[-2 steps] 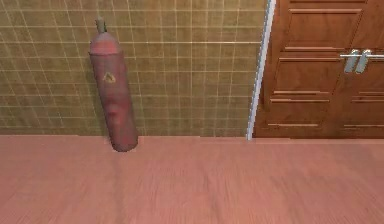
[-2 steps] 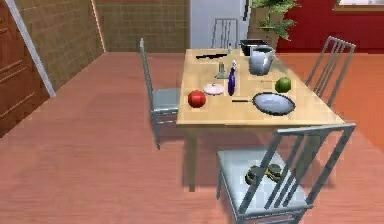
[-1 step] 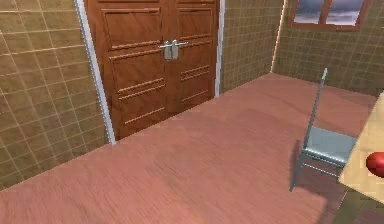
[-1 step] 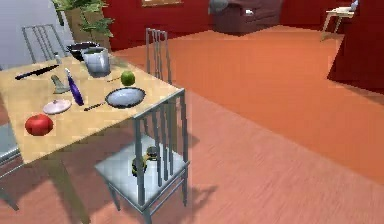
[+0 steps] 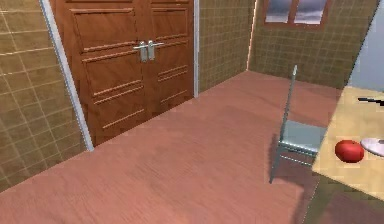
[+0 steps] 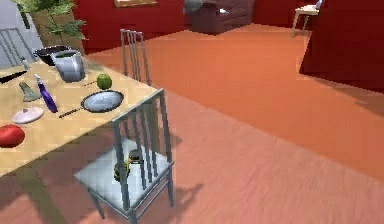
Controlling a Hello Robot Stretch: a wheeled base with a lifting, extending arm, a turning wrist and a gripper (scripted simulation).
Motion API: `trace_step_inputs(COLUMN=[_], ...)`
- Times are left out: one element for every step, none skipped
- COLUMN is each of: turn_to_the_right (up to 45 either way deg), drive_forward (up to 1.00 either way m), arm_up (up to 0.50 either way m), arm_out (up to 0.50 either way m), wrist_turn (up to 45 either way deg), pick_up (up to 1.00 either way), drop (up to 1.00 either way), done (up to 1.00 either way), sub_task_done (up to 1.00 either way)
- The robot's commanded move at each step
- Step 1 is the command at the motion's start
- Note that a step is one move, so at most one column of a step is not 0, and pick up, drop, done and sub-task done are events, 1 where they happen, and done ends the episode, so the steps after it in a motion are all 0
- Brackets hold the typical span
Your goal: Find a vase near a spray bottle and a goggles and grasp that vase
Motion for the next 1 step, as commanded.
trace_step_inputs(turn_to_the_right=[0.0], drive_forward=[0.35], arm_up=[0.00], arm_out=[0.00], wrist_turn=[0.0], pick_up=[0.00], drop=[0.00], done=[0.00], sub_task_done=[0.00])
